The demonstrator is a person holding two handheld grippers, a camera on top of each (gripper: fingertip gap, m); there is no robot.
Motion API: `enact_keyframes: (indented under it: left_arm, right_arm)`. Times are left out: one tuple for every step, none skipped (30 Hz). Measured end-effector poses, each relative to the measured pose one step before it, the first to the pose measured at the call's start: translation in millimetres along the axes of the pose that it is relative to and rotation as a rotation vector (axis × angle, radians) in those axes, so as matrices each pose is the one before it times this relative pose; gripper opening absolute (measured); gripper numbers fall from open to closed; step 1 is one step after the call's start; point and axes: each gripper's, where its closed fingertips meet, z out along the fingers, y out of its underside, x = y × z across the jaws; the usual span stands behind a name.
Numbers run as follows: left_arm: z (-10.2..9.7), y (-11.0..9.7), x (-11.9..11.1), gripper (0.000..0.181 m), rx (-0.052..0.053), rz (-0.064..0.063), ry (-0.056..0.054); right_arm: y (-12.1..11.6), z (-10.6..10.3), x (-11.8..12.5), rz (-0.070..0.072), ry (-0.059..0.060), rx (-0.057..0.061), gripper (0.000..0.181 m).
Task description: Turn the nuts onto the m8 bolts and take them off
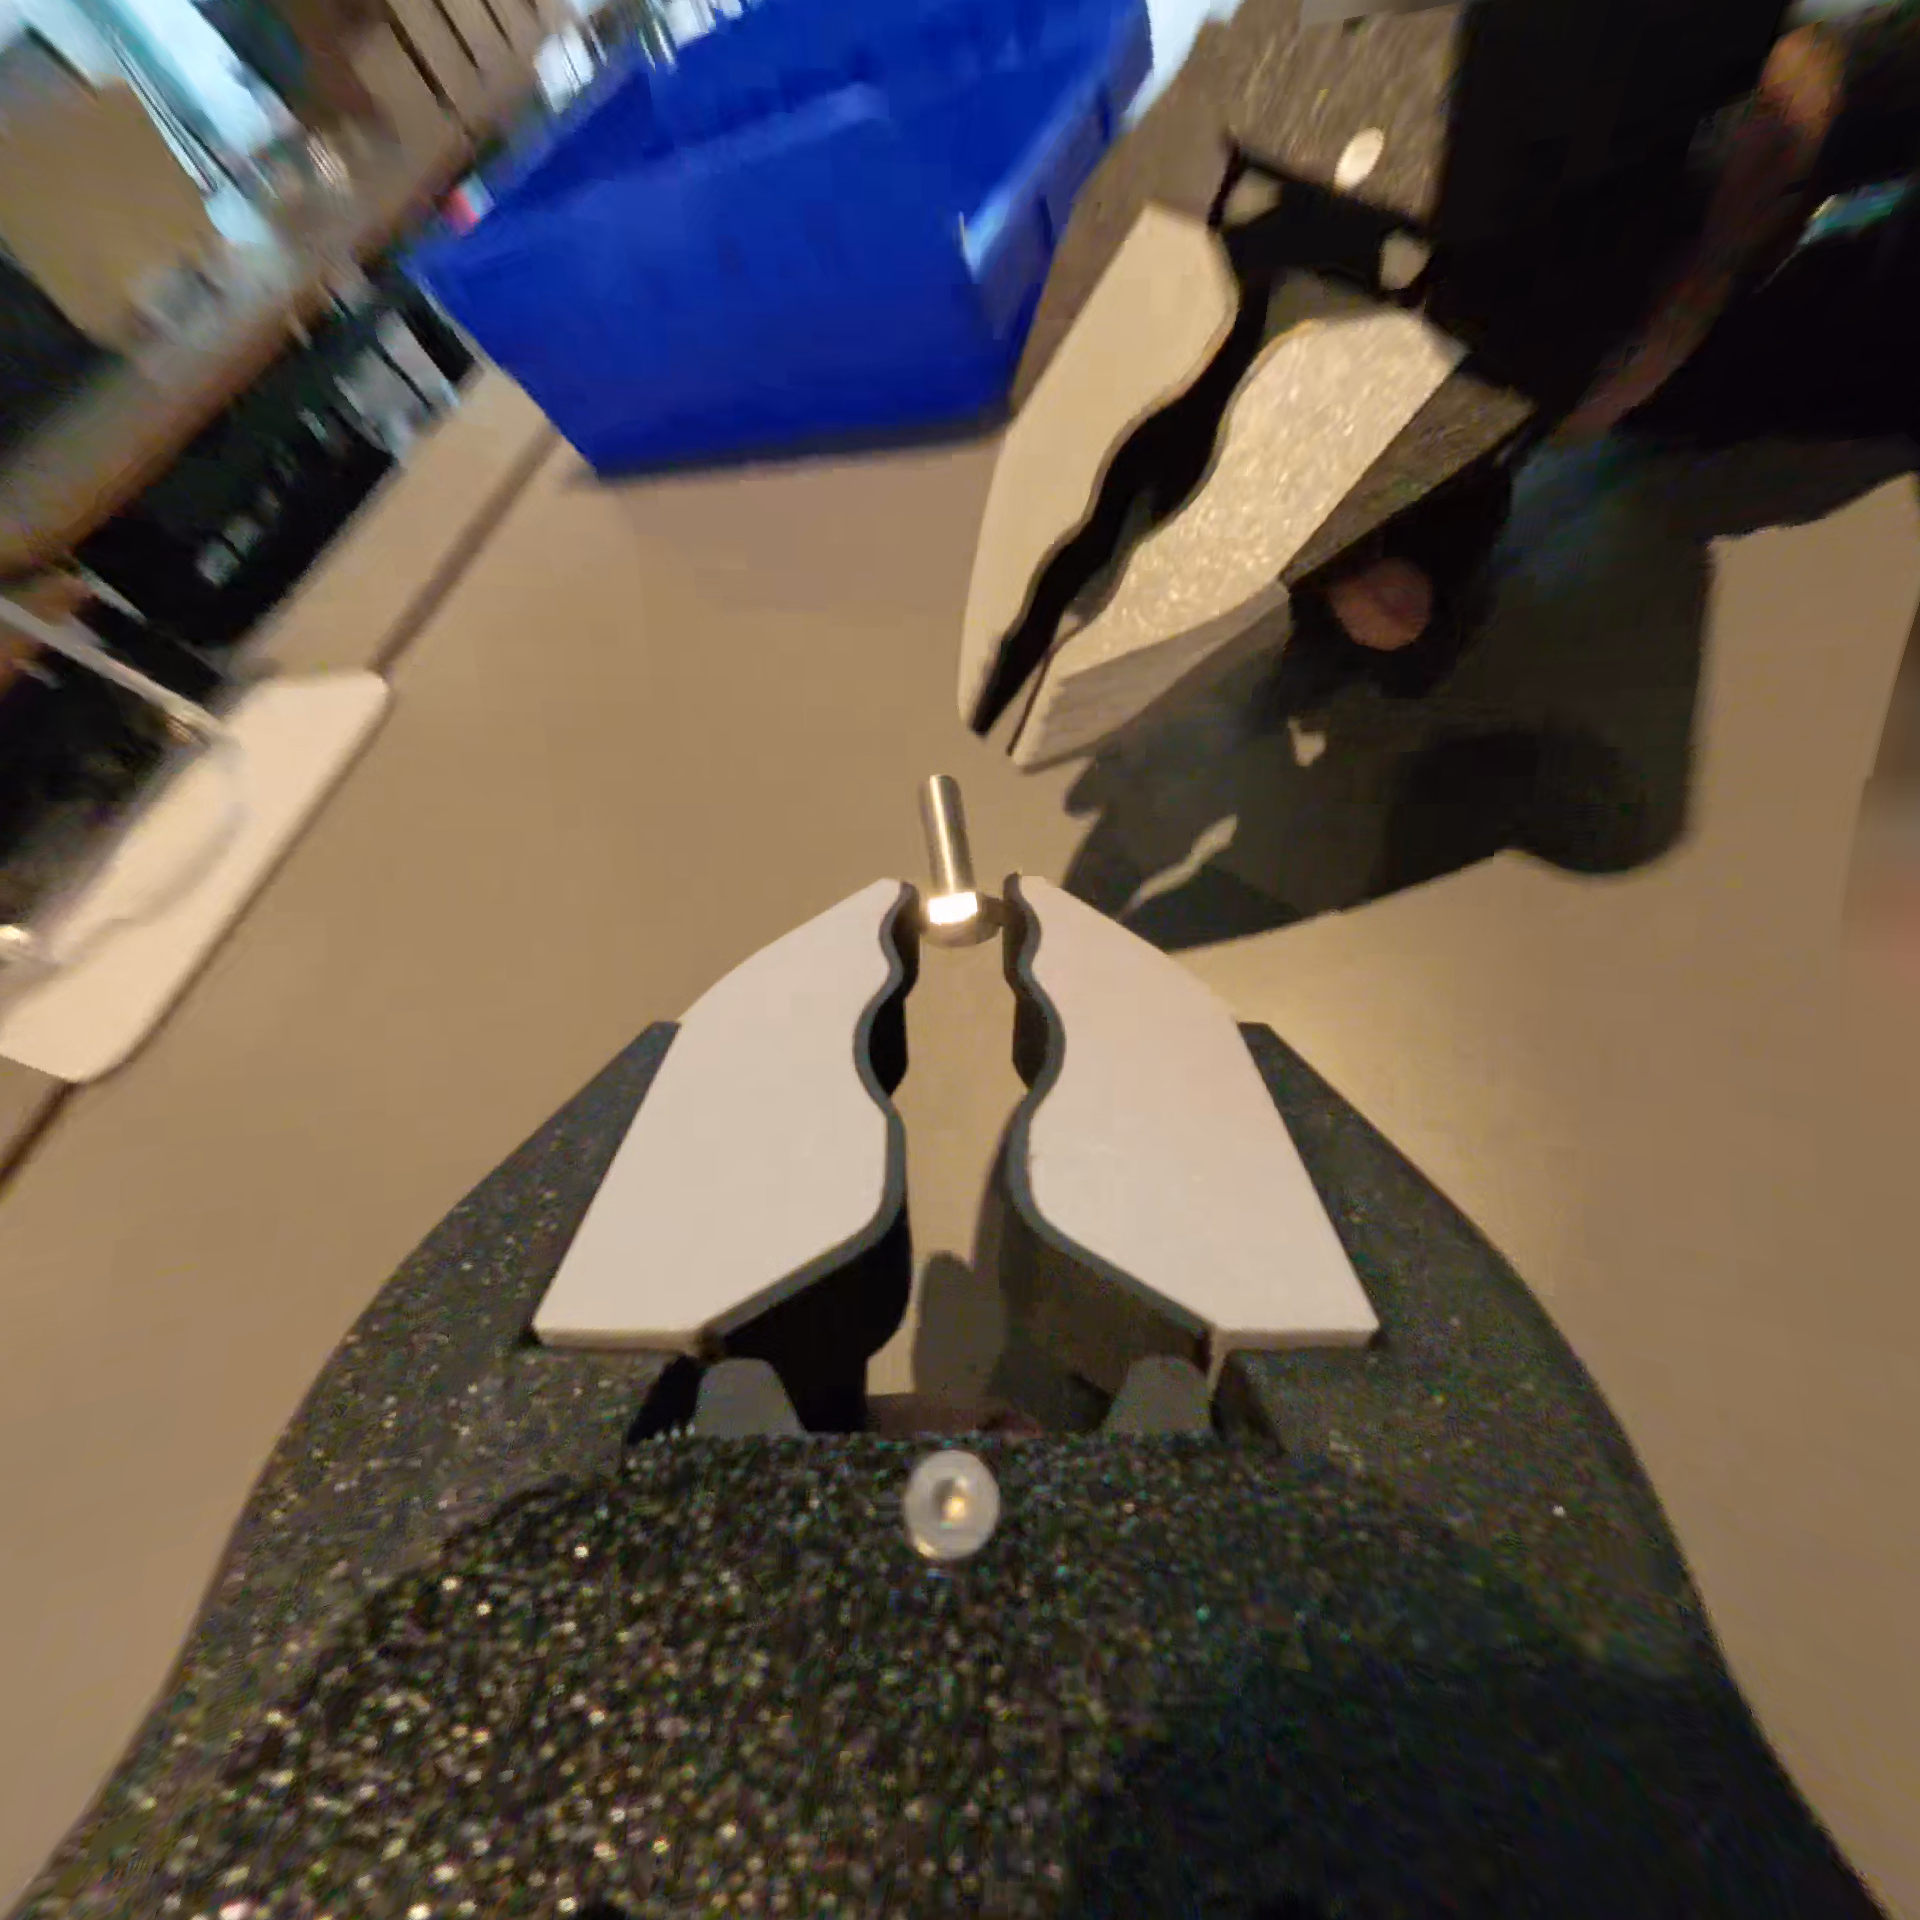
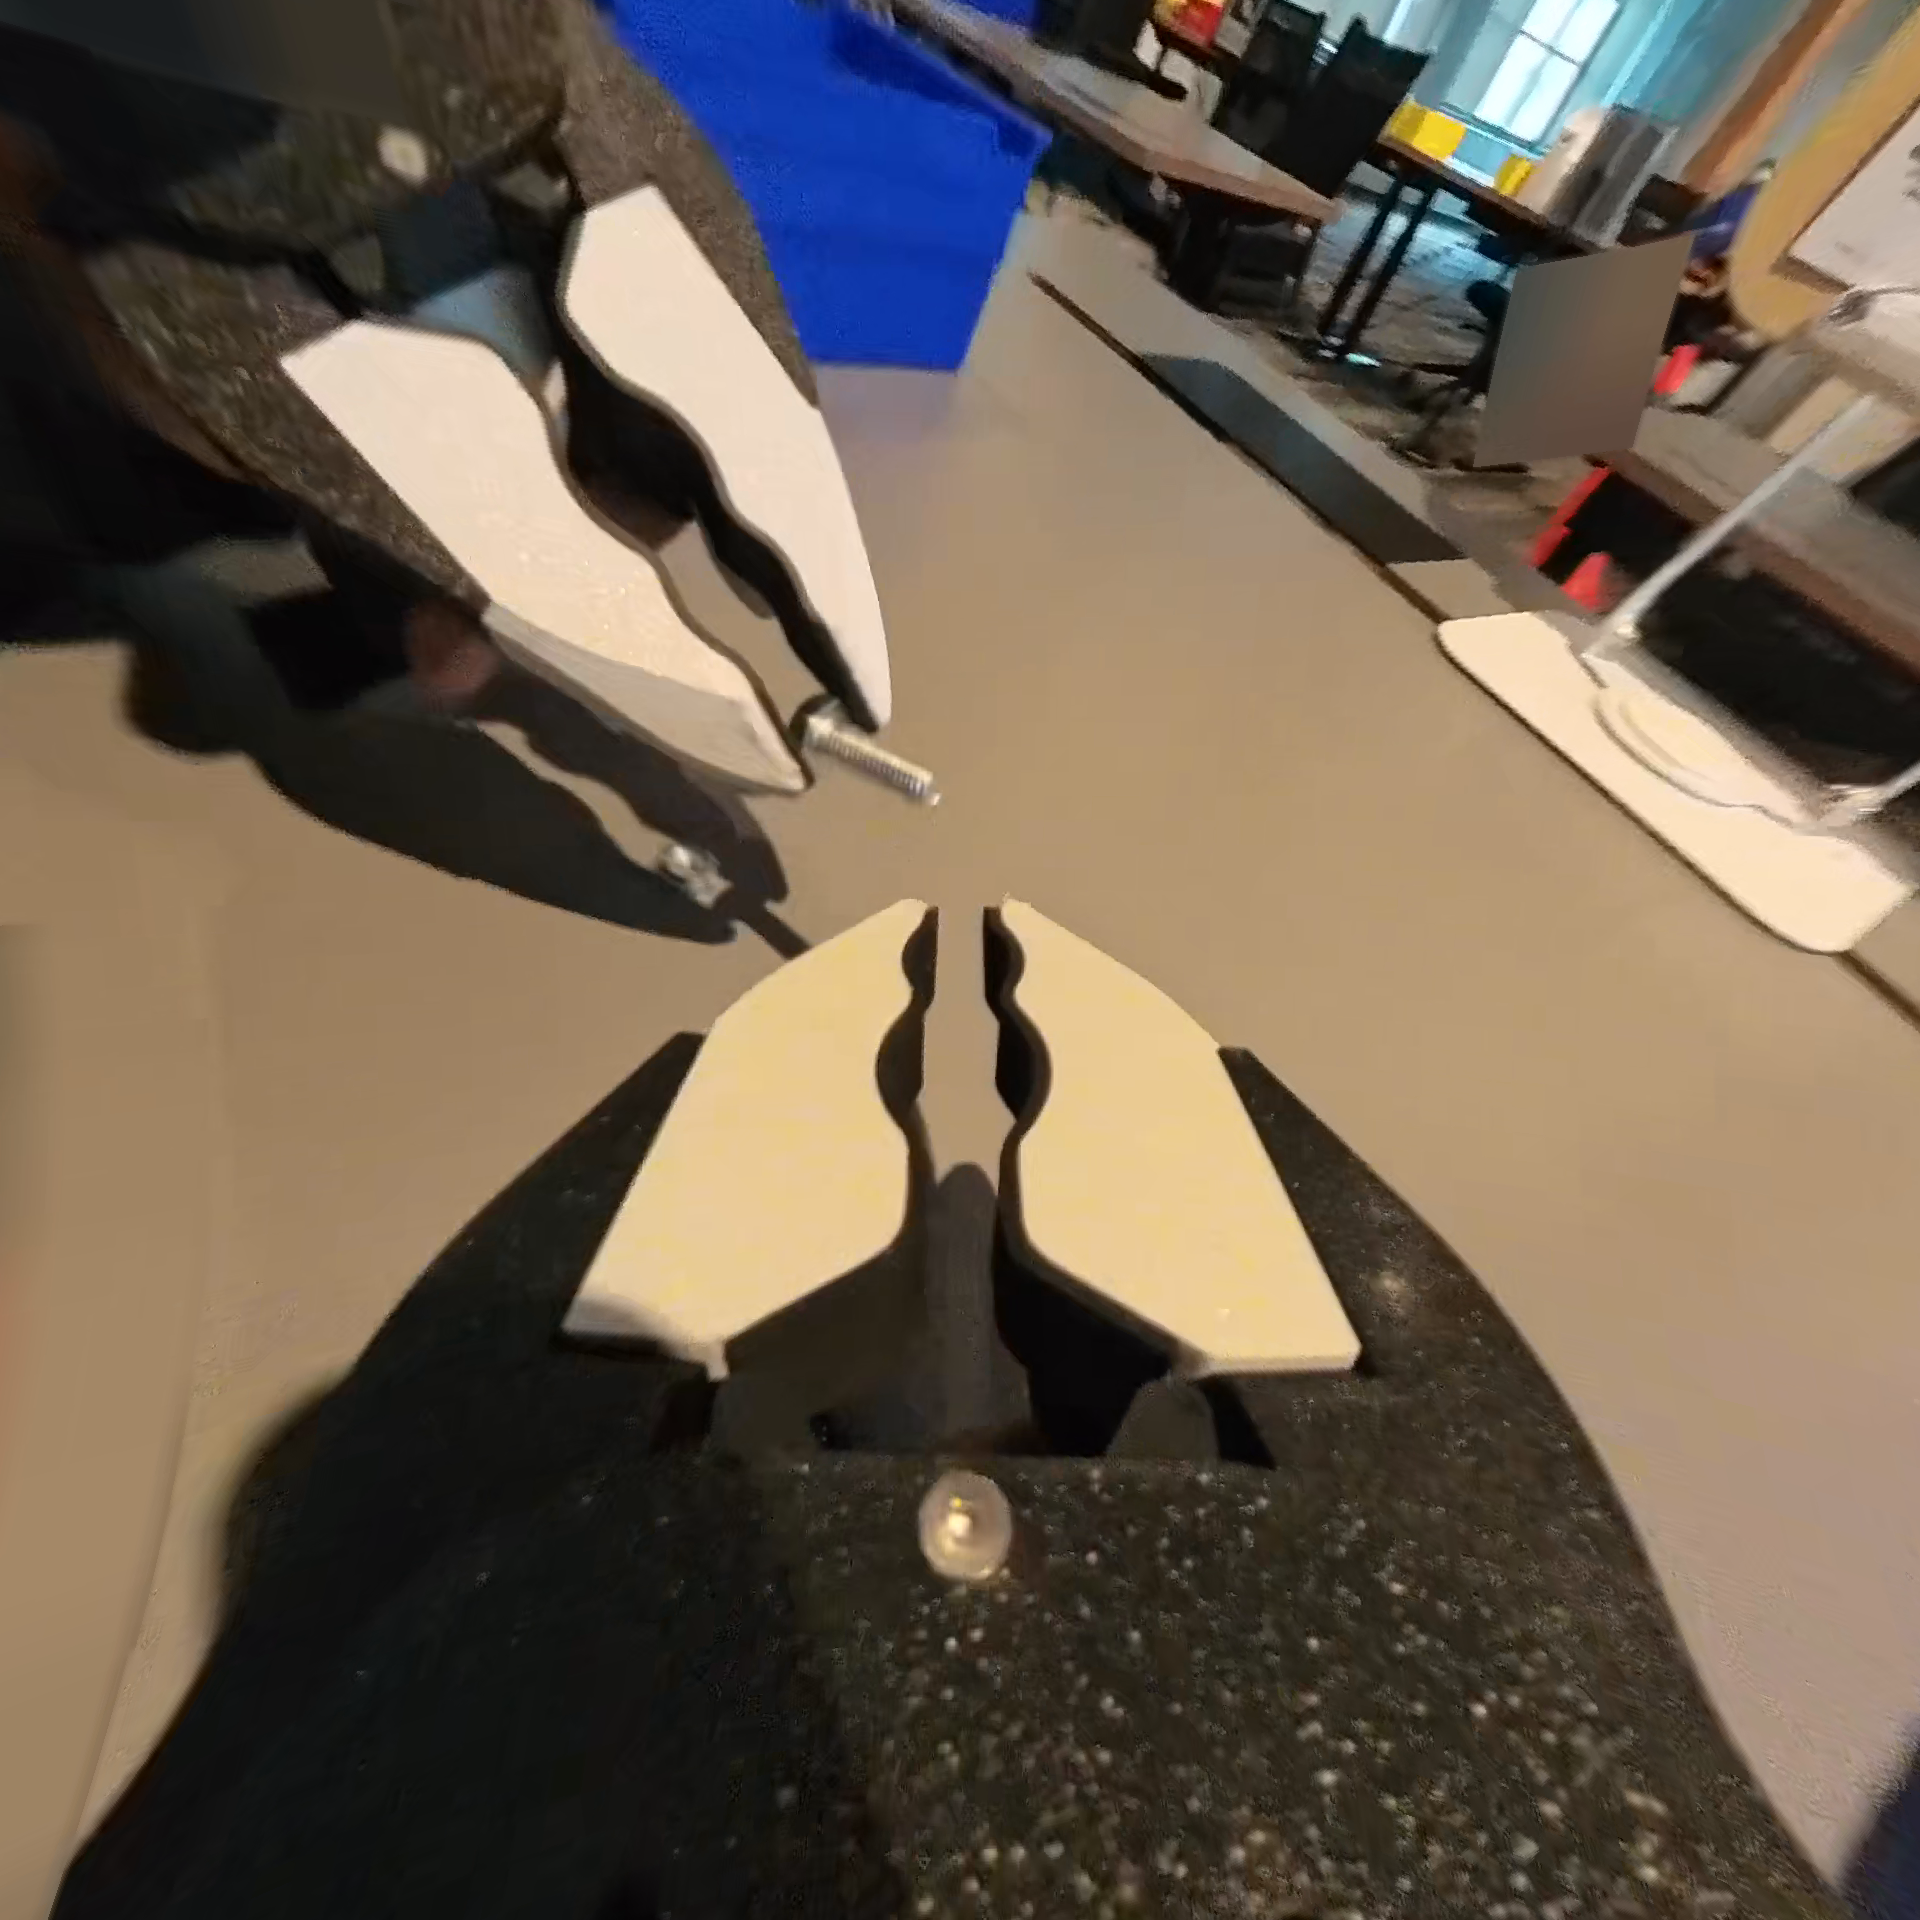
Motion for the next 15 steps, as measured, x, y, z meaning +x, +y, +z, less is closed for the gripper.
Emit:
enact_keyframes:
  left_arm:
    - [-6.58, -6.11, -1.28, 0.015, 0.0575, 0.0043, -0.0236]
    - [-5.97, -6.01, -0.32, 0.015, 0.0583, -0.0049, -0.0185]
    - [-4.92, -5.55, 1.36, 0.015, 0.0517, -0.0152, -0.0071]
    - [-3.61, -3.85, 1.5, 0.015, 0.0214, -0.0088, -0.0078]
    - [-2.24, -3.52, 1.92, 0.015, 0.0197, 0.0104, -0.0089]
    - [-0.99, -2.4, 2.9, 0.015, 0.0125, 0.013, -0.0013]
    - [0.27, -1.19, 2.36, 0.015, 0.0023, 0.0055, 0.0003]
    - [1.24, -0.11, 2.24, 0.015, 0.0003, -0.0006, 0.004]
    - [1.36, 1.07, 2.56, 0.015, -0.0066, -0.0018, 0.0095]
    - [1.29, 1.31, 2.3, 0.015, -0.0086, 0.0031, 0.0086]
    - [0.76, 0.67, 1.41, 0.015, -0.0056, 0.0069, 0.002]
    - [0.59, -0.12, 1.38, 0.015, 0.001, 0.0032, 0.0027]
    - [0.46, 0.23, 2.56, 0.015, 0.0, -0.0032, 0.0121]
    - [0.58, 0.93, 1.98, 0.015, -0.0047, -0.0014, 0.0083]
    - [0.52, 1.47, 0.14, 0.015, -0.0087, 0.0047, -0.003]
  right_arm:
    - [-4.65, -1.77, -2.72, 0.0454, -0.0347, 0.0298, 0.008]
    - [-4.7, -1.46, -3.25, 0.0418, -0.0338, 0.0302, 0.008]
    - [-4.56, -1.09, -3.6, 0.0344, -0.0313, 0.0295, 0.008]
    - [-4.26, -0.66, -3.78, 0.0228, -0.0264, 0.0261, 0.008]
    - [-4.3, -0.54, -3.99, 0.0078, -0.0215, 0.0239, 0.007]
    - [-4.14, -0.43, -4.23, -0.0042, -0.0184, 0.0226, 0.007]
    - [-3.41, -0.3, -3.91, -0.0092, -0.0149, 0.0181, 0.006]
    - [-2.53, -0.24, -3.24, -0.0083, -0.0115, 0.0139, 0.005]
    - [-1.65, -0.13, -2.53, -0.0045, -0.0093, 0.0092, 0.004]
    - [-0.55, 0.11, -1.69, -0.0011, -0.0061, 0.0035, 0.004]
    - [0.08, 0.16, -0.59, 0.0, -0.0012, 0.0004, 0.003]
    - [-0.01, -0.04, -0.09, 0.0002, 0.0001, 0.0001, 0.003]
    - [-0.39, -0.15, -0.37, 0.0022, -0.0033, 0.0029, 0.003]
    - [-0.97, -0.25, -0.89, 0.0048, -0.0065, 0.0063, 0.003]
    - [-1.43, -0.32, -1.2, 0.0052, -0.0078, 0.0084, 0.003]
